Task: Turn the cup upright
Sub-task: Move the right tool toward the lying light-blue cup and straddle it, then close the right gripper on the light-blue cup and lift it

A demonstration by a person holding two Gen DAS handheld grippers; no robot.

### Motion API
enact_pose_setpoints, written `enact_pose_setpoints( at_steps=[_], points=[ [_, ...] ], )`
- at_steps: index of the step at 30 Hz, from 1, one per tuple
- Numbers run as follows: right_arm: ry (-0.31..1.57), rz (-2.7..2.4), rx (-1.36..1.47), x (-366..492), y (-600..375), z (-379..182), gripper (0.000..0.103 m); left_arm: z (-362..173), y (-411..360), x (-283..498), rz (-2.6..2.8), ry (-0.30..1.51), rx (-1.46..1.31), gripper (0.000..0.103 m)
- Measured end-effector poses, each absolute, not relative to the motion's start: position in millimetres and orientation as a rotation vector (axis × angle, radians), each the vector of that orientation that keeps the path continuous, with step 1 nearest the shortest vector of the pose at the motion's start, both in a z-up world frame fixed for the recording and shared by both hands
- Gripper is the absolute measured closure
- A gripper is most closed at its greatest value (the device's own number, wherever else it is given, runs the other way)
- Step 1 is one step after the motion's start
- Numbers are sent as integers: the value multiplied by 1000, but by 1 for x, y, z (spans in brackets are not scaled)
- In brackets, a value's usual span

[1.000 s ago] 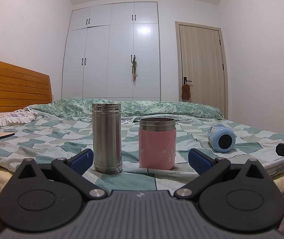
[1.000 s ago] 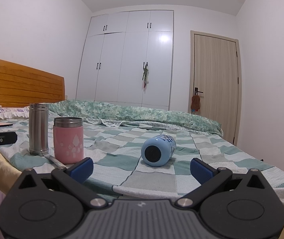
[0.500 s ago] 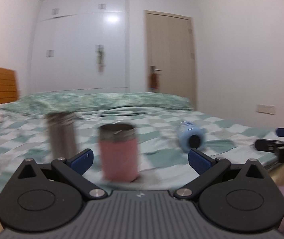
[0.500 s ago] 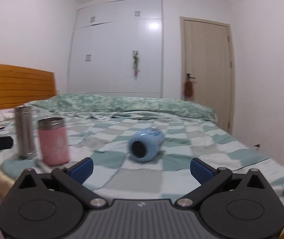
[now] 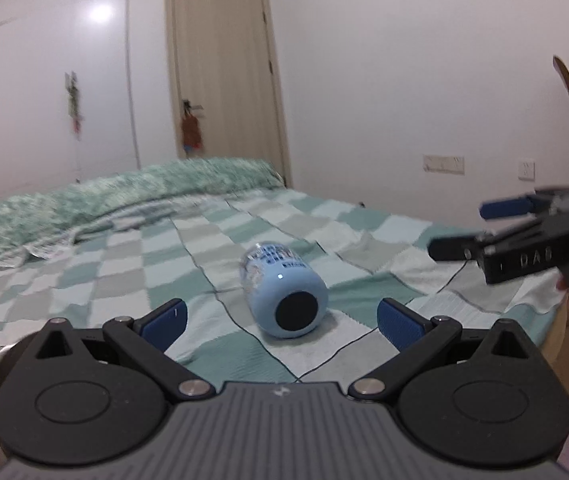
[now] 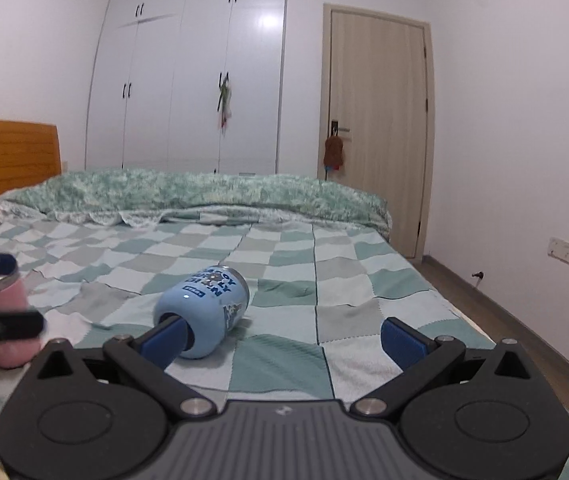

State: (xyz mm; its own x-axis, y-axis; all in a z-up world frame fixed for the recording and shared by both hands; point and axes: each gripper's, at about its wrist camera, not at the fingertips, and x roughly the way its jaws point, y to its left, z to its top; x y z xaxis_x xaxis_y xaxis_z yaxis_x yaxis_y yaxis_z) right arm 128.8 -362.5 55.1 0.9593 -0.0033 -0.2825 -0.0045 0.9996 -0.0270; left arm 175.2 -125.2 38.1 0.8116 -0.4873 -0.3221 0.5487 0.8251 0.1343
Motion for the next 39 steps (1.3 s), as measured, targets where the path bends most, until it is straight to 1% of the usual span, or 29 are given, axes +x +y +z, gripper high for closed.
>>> enact_pose_setpoints(
  at_steps=[6,12,19,27,33,39],
  points=[
    [379,49,-19,190,-349,63,0,20,-133,225,-629,338,271,0],
    [480,108,-16,254,-325,66,0,5,-120,266,-688,388,306,0],
    [586,147,0,309,-294,54,0,10,-99,295,-731,373,367,0],
    [710,128,36,353,-274,39,0,5,-80,329,-736,349,508,0],
    [761,83,30,374,-266,28,0,-4,-63,357,-760,392,474,0],
    [824,38,46,391,-266,14,0,-4,-67,357,-811,375,510,0]
  ],
)
